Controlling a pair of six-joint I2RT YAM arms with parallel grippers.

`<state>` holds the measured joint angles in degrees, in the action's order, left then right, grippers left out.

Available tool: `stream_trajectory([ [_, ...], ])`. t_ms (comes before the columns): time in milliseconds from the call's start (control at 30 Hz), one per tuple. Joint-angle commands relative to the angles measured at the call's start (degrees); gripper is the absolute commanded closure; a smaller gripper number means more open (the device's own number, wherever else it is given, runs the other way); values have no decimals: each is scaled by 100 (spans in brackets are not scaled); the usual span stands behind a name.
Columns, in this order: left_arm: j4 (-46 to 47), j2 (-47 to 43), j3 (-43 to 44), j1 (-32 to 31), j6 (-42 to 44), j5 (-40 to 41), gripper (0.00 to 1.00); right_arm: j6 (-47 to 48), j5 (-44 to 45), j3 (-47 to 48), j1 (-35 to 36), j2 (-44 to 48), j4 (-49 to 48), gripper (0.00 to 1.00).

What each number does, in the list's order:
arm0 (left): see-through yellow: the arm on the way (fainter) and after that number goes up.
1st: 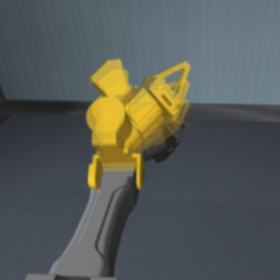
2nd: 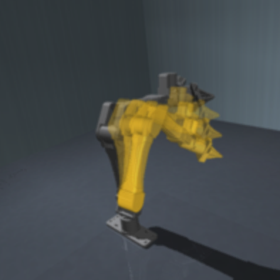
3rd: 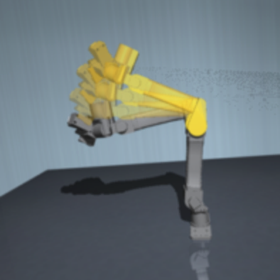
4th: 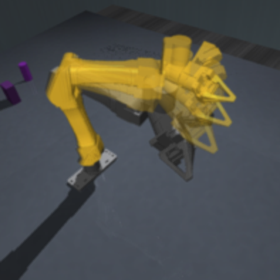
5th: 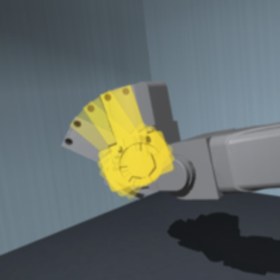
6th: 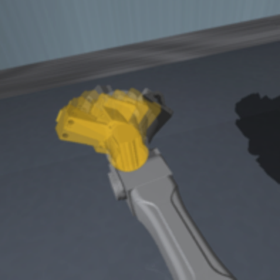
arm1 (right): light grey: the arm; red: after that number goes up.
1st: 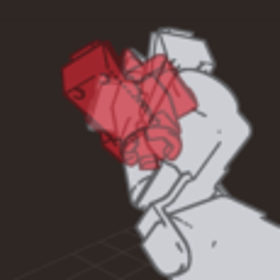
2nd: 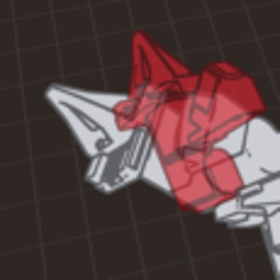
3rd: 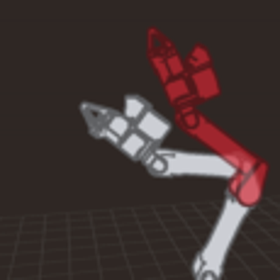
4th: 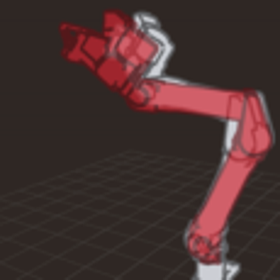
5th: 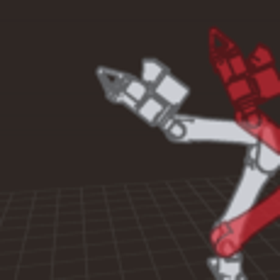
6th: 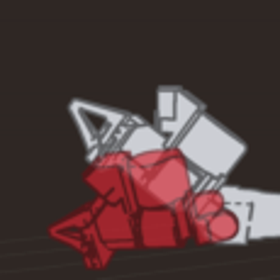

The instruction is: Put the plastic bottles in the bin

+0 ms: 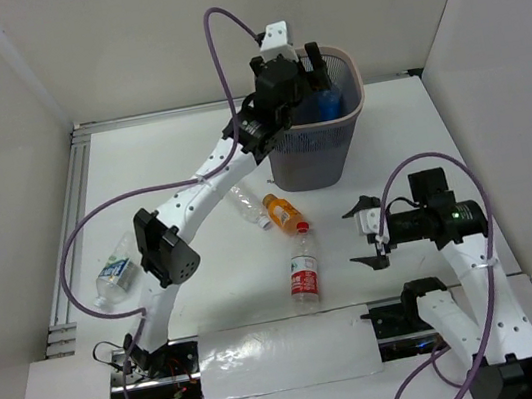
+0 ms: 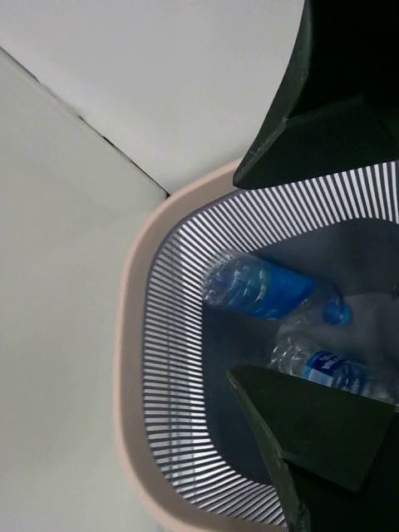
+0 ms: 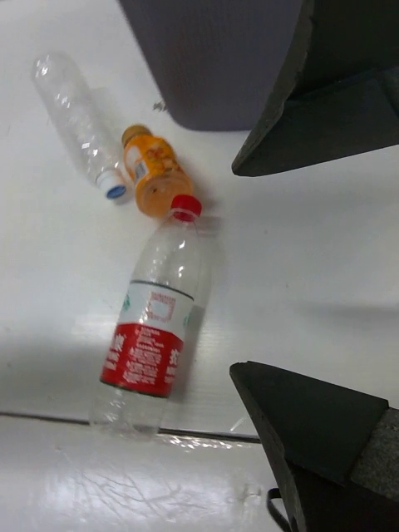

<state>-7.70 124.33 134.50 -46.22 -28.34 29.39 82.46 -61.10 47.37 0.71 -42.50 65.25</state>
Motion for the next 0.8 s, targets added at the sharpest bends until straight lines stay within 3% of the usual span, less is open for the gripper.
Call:
stream_trajectory([
  [0, 296, -558, 358, -1, 320, 120, 0, 1623, -105, -404, 280, -197, 235, 1],
  [133, -63, -1629, -334, -54, 382, 94, 0, 1748, 510, -615, 938, -548, -863, 1],
  [200, -222, -2357, -1536, -54, 189, 251, 0, 1879, 1002, -686, 1448, -863, -1241, 1],
  [233, -336, -3170, -2028, -54, 58, 252, 0, 1958, 1160, -747, 1632, -987, -1530, 1],
  [267, -476, -3587, -2998, -54, -274, 374, 0, 2019, 1310, -747, 2026, -1110, -1698, 1],
  [367, -1363, -5135, -4392, -54, -786, 506, 0, 2073, 1916, -799, 2860, -1515, -2384, 1],
  [400, -2061, -5486, -5206, -54, -1327, 698, 0, 2073, 2248, -800, 3065, -1707, -2560, 1],
  [500, -3190, -6718, -6518, -54, -2635, 963, 0, 2073, 2855, -800, 3793, -2216, -3070, 1],
  [633, -5122, -7704, -7305, -1, -4142, 1192, 0, 2125, 3306, -668, 4288, -2921, -3448, 1],
  [767, -5802, -7916, -7499, 51, -4715, 1192, 0, 2353, 3552, -668, 4490, -3457, -3511, 1],
])
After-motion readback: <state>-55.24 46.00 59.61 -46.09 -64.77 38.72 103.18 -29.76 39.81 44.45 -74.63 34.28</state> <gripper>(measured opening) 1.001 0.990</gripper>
